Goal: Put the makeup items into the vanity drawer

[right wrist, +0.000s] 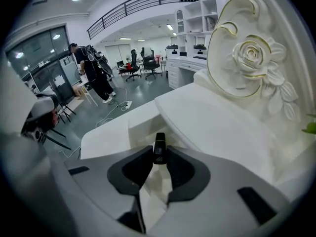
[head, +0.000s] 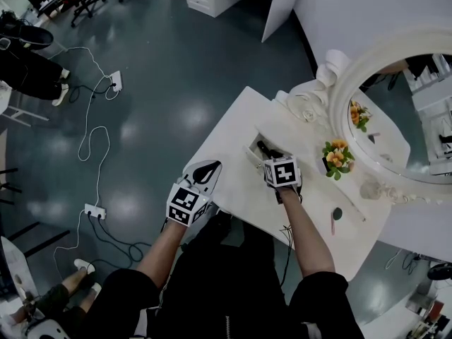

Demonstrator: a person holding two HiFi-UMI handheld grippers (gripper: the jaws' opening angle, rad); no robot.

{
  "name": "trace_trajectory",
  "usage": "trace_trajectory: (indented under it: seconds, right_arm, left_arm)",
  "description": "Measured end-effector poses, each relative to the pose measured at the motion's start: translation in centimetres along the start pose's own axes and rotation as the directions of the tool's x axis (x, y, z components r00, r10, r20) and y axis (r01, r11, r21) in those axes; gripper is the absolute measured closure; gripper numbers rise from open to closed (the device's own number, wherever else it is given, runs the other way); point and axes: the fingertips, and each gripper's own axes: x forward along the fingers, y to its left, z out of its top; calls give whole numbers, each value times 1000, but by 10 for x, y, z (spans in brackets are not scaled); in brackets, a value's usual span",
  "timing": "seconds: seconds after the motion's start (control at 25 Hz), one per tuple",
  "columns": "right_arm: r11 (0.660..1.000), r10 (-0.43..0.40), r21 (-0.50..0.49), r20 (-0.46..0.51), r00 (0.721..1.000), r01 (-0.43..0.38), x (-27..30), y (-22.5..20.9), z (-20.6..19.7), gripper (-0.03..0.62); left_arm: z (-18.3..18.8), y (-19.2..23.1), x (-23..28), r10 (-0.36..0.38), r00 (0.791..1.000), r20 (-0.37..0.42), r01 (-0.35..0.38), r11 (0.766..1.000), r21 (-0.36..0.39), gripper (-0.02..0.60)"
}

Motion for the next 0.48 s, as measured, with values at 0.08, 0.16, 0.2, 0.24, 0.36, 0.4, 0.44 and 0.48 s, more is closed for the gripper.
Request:
trace_trajectory:
  seconds: [0.08,0.16,0.2,0.24,0.36,0.4,0.44,0.48]
  right_arm:
    - [1000,-1,-1,2,1000,1,0,0,0,500]
    - [1000,-6,-3,5,1000,6,0,0,0,500]
    - [1000,-11,-4,7,1000,11,0,-1,0,499]
    - [1000,-18,-4,8,1000,18,-1,-1,0,499]
    - [999,-32,-8,14,999,32,-1,-2,0,497]
    - [999,-32,-9,17,999,33,0,-2,0,497]
    - [999,-31,-10,21,999,31,1,-1,-1,497]
    - [1000,-27,-9,25,999,27,2,0,-2,496]
  left_arm:
    - [0,-1,1,-3,1000,-1,3,1000,0,560]
    - [1,-2,2,-3,1000,-2,3,1000,0,560]
    - [0,-2,2,-3,1000,-2,3,1000,0,560]
    - [0,-2,2,-4,1000,-2,4,1000,0,560]
    - [0,-2,3,-4,1000,-4,4,1000,0,560]
    - [-1,-2,2,-4,1000,-4,4,1000,0,560]
    - [-1,-2,2,-4,1000,-5,4,1000,0,560]
    - [-1,-2,2,-5,1000,-5,5,1000,0,560]
